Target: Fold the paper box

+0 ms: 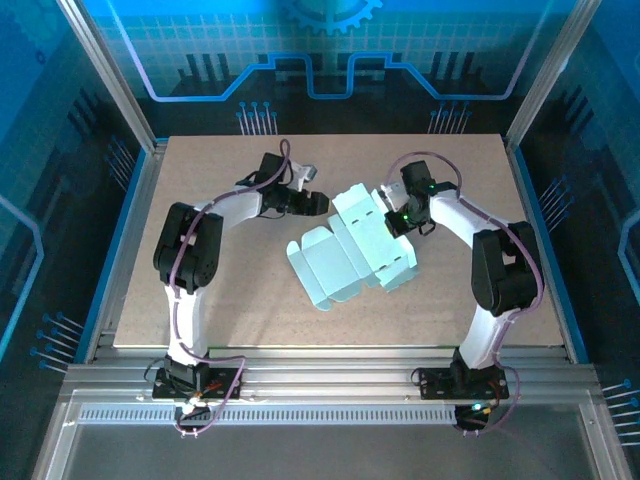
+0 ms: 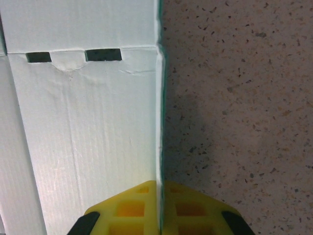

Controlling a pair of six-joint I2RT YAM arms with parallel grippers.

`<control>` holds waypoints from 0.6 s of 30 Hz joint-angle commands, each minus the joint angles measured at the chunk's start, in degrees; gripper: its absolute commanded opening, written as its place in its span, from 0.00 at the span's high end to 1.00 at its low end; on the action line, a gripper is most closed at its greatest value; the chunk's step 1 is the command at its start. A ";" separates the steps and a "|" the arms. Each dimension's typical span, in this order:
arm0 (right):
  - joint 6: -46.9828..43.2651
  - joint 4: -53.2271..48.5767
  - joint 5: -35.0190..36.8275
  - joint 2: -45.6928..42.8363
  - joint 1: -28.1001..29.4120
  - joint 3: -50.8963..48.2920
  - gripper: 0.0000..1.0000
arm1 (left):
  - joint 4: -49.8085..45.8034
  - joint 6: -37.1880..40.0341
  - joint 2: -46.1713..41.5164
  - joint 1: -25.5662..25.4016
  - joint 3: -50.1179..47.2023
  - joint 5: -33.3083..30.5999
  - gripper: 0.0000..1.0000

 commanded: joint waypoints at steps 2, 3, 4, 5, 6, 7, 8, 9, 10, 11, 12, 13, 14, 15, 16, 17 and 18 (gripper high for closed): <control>-0.48 0.35 -3.98 -1.30 0.41 1.30 1.00 | -2.13 -0.44 2.86 -0.52 2.53 2.99 0.39; -0.28 0.26 -4.23 -1.22 0.41 1.45 1.00 | -1.72 -1.37 3.53 -0.58 2.90 3.83 0.42; -0.30 0.16 -4.38 -1.02 0.47 1.51 1.00 | -1.47 -2.16 4.02 -0.78 3.18 4.42 0.45; -0.21 0.02 -4.30 -0.89 0.58 1.68 1.00 | -1.37 -2.87 4.48 -1.04 3.55 4.94 0.49; -0.13 -0.18 -4.26 -0.69 0.50 1.85 1.00 | -1.49 -3.25 4.81 -1.36 3.83 5.49 0.51; -0.05 -0.26 -4.25 -0.53 0.59 1.90 1.00 | -1.44 -3.46 5.01 -1.55 3.97 6.11 0.53; -0.04 -0.40 -4.25 -0.43 0.59 1.94 1.00 | -1.27 -3.59 5.15 -1.68 3.89 6.50 0.55; -0.01 -0.40 -4.32 -0.26 0.56 1.95 1.00 | -0.97 -3.77 5.10 -1.77 3.71 6.92 0.58; -0.04 -0.47 -4.28 -0.17 0.58 1.94 1.00 | -0.54 -4.02 5.12 -1.77 3.38 7.35 0.61; 0.05 -0.45 -4.09 -0.08 0.58 1.90 1.00 | -0.28 -4.16 5.02 -1.75 3.03 7.90 0.63; 0.13 -0.45 -3.99 0.00 0.53 1.89 1.00 | 0.00 -4.07 4.91 -1.77 2.77 8.63 0.63; 0.27 -0.36 -3.91 0.09 0.54 1.96 1.00 | 0.24 -3.89 4.82 -1.77 2.50 9.58 0.64; 0.51 -0.36 -3.65 0.30 0.51 2.04 1.00 | 0.29 -3.75 4.75 -1.77 2.39 10.52 0.66; 0.98 -0.27 -3.16 0.44 0.58 2.15 1.00 | 0.20 -3.69 4.66 -1.78 2.24 11.00 0.71; 1.23 -0.18 -2.96 0.66 0.45 2.25 1.00 | 0.23 -3.74 4.56 -1.86 2.00 11.04 0.75; 1.59 -0.23 -2.74 0.86 0.41 2.47 1.00 | 0.35 -3.78 4.30 -1.82 1.66 10.75 0.78; 2.01 -0.23 -2.44 1.13 0.43 2.71 1.00 | 0.50 -3.86 3.96 -1.77 1.23 10.40 0.79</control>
